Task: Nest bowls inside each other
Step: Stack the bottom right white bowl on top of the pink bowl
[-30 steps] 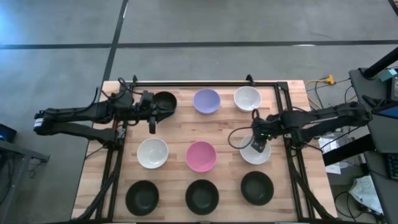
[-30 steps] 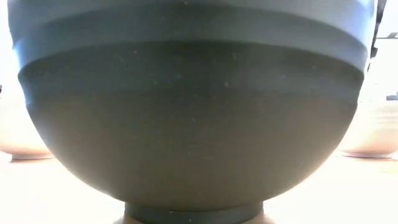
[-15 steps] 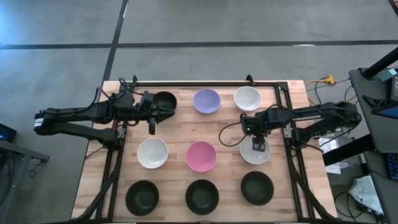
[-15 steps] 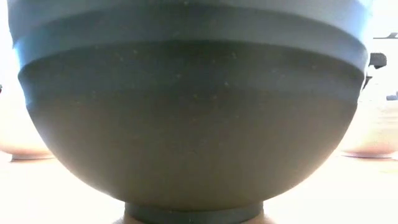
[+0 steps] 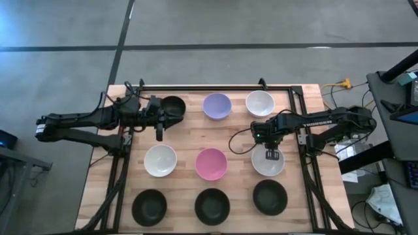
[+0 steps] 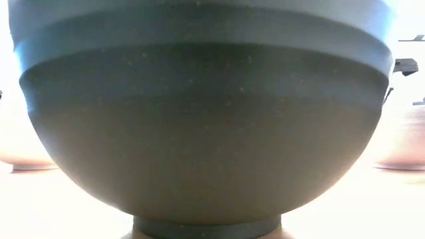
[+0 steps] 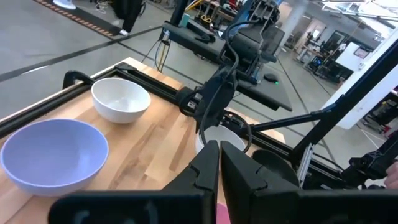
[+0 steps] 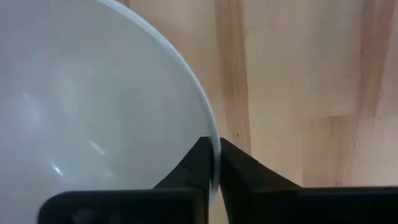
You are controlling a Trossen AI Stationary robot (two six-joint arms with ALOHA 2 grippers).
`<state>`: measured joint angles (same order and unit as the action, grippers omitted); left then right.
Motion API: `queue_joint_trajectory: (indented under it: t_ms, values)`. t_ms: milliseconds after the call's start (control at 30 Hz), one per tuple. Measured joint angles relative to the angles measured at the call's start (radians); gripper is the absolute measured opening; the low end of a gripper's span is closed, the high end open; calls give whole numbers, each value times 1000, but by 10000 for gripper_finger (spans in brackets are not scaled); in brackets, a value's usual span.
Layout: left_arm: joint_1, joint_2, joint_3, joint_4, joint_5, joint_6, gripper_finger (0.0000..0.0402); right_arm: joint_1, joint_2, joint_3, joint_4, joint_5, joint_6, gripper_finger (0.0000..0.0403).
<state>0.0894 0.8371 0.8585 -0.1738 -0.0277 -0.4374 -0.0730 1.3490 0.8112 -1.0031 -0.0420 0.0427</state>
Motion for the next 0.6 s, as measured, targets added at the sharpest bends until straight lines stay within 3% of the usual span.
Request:
queue_joint_trajectory:
  t_ms: [233, 433, 600]
  values:
    - [0, 0, 0, -1, 0, 0, 1, -33, -42, 18, -28, 4, 9, 10]
    - [0, 0, 0, -1, 0, 0, 1, -104, -104, 128, -73, 4, 12, 10]
    - [0, 0, 0, -1, 0, 0, 1, -138, -155, 236, 5, -82, 97, 10]
